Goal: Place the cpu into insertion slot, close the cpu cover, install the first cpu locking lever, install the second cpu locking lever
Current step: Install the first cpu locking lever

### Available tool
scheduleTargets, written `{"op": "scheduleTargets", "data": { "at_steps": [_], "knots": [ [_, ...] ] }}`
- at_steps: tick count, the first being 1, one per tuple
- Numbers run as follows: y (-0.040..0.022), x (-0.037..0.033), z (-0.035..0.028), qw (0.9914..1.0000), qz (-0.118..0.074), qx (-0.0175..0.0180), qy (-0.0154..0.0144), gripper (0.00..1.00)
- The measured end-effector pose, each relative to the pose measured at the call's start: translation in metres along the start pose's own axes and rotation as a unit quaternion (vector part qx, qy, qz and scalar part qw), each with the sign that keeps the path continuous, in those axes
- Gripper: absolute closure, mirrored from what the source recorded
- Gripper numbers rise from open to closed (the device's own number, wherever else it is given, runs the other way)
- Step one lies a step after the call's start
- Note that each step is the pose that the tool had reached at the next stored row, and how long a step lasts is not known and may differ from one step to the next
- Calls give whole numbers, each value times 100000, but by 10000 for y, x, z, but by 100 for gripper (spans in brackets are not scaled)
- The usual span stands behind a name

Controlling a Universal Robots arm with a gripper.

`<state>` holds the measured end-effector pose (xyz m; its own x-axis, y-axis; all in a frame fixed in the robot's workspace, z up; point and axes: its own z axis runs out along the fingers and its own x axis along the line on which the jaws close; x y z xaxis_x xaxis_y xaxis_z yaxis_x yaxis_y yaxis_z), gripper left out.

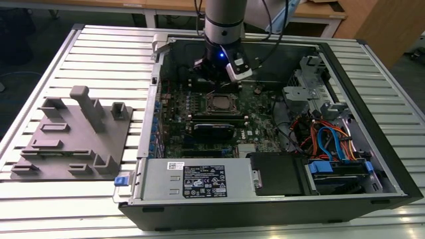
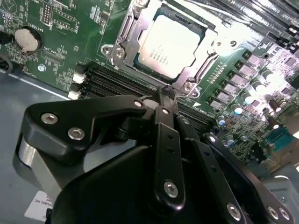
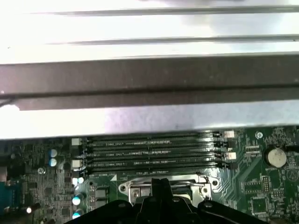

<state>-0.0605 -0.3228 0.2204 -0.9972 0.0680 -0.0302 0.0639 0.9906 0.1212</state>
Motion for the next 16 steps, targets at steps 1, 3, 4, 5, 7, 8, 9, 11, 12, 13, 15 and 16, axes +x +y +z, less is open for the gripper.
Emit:
{"op": "scheduleTargets", "data": {
  "at_steps": [1, 3, 4, 5, 7, 8, 9, 11, 12, 13, 15, 16],
  "knots": [
    [3, 0, 2, 100000, -18, -11, 4, 89],
    [20, 2, 5, 100000, -170, -18, 23, 89],
    [38, 3, 8, 100000, -224, -21, 26, 89],
    [63, 5, 11, 100000, -237, 52, 25, 89],
    [120, 9, 17, 99995, -265, 951, -30, 89],
    [140, 10, 20, 99992, -280, 1210, -46, 89],
    [147, 11, 21, 99990, -282, 1375, -56, 89],
    [148, 10, 22, 99975, -318, 2232, -105, 89],
    [149, 10, 21, 99965, -332, 2635, -131, 89],
    [149, 10, 21, 99956, -345, 2934, -152, 89],
    [152, 4, 22, 99953, -357, 3056, -154, 89],
    [157, 0, 23, 99952, -350, 3062, -156, 89]
  ]
}}
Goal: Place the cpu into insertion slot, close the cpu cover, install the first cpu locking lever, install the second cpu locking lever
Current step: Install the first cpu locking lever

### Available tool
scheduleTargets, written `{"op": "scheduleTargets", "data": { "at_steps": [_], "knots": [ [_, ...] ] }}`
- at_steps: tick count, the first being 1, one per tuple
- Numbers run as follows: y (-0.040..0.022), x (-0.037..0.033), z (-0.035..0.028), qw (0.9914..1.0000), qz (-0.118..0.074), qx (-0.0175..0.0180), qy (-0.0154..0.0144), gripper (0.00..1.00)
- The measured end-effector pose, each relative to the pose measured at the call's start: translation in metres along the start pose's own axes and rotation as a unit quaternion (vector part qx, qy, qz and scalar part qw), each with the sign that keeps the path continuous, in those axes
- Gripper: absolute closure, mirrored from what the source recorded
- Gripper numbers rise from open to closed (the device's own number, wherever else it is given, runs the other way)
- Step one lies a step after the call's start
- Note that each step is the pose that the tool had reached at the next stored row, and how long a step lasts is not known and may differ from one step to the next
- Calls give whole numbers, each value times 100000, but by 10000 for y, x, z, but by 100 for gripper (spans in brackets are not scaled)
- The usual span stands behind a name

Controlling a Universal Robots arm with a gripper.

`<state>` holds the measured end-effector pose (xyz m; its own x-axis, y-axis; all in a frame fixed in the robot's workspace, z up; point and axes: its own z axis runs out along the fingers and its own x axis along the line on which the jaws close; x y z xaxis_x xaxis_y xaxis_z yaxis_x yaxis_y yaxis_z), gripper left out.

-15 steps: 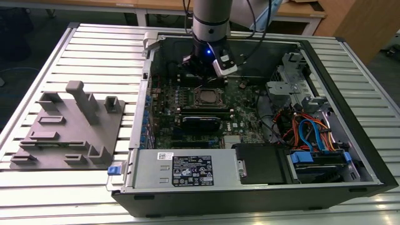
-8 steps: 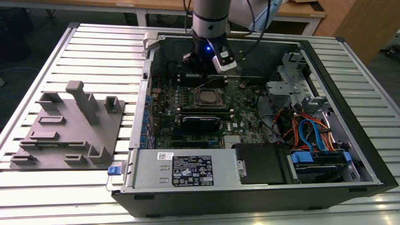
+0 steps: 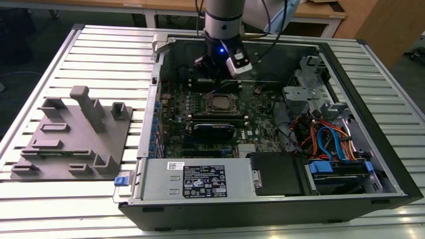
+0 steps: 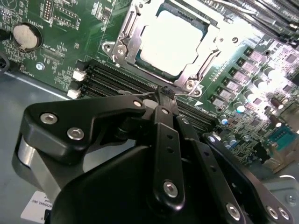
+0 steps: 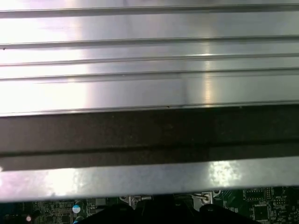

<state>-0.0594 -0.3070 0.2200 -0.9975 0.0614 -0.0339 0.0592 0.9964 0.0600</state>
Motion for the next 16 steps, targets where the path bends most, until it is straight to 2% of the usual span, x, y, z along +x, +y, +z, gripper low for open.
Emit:
{"op": "scheduleTargets", "data": {
  "at_steps": [4, 16],
  "knots": [
    [17, -4, 2, 100000, 5, -205, 6, 89],
    [53, -82, 6, 100000, 9, -213, 15, 89]
  ]
}}
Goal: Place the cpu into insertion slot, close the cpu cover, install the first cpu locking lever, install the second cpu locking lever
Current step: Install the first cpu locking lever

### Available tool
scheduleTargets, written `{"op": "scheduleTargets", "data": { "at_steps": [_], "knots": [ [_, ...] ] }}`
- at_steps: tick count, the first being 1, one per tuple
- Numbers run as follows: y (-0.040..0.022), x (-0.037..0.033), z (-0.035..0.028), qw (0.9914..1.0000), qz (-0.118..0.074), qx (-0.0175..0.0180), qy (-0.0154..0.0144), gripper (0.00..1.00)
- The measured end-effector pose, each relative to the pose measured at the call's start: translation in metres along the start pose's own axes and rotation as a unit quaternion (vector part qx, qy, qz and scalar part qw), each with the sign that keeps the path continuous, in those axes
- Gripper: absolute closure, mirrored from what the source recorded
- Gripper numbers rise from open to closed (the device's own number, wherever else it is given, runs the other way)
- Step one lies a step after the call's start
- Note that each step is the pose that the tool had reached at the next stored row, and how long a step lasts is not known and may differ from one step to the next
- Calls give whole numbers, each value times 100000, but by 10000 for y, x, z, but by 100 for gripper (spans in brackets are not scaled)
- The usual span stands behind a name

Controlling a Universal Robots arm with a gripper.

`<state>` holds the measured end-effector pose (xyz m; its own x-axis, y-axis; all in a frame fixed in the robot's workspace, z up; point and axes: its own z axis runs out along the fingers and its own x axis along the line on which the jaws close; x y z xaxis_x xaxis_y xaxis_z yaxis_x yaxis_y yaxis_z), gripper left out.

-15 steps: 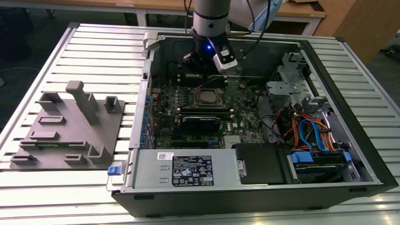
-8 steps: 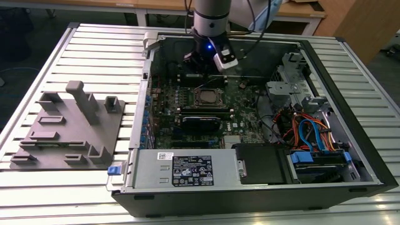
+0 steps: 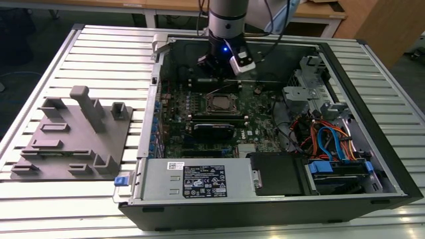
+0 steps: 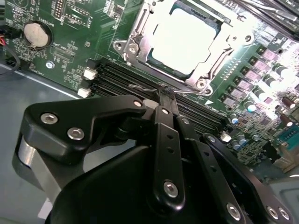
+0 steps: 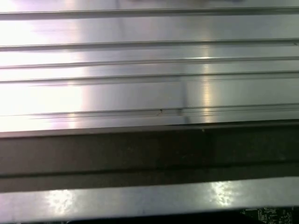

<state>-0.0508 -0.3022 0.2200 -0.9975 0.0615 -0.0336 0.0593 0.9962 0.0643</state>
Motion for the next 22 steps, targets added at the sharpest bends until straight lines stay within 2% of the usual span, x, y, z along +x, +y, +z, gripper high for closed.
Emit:
{"op": "scheduleTargets", "data": {
  "at_steps": [11, 22],
  "knots": [
    [11, -113, 10, 100000, 0, -10, -6, 89],
    [12, -161, 48, 100000, 1, -2, -3, 89]
  ]
}}
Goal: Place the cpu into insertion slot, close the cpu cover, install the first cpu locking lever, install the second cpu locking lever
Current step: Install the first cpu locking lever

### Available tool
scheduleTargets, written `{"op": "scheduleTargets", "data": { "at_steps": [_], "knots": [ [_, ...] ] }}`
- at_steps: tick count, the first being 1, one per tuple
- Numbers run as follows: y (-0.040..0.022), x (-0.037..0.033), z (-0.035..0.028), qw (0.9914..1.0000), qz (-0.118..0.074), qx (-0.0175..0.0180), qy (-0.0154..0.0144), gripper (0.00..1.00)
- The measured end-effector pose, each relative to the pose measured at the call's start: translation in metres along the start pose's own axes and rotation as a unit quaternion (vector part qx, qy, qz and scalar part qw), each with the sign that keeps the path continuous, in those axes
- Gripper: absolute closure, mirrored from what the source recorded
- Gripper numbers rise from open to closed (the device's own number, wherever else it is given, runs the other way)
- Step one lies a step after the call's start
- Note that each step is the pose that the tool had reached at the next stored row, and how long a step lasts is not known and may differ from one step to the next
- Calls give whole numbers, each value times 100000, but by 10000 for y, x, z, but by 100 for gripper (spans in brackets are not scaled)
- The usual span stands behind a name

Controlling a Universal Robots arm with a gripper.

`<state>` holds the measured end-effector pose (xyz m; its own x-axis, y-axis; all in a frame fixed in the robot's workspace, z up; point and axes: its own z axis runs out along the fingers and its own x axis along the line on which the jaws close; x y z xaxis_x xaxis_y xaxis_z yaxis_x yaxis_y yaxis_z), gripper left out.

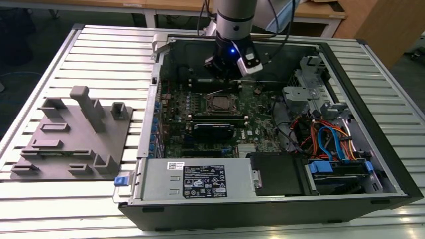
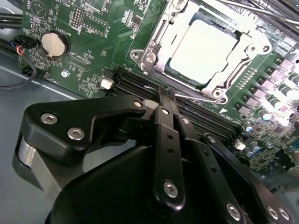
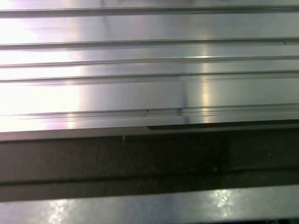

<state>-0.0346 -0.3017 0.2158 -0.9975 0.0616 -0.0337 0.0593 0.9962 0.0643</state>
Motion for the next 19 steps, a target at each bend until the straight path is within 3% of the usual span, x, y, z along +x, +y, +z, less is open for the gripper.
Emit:
{"op": "scheduleTargets", "data": {
  "at_steps": [6, 12, 19],
  "knots": [
    [-2, -5, 24, 100000, 7, -194, 13, 89],
    [-11, -8, 36, 99996, 81, -849, 89, 89],
    [-13, -12, 53, 99996, 117, -860, 116, 89]
  ]
}}
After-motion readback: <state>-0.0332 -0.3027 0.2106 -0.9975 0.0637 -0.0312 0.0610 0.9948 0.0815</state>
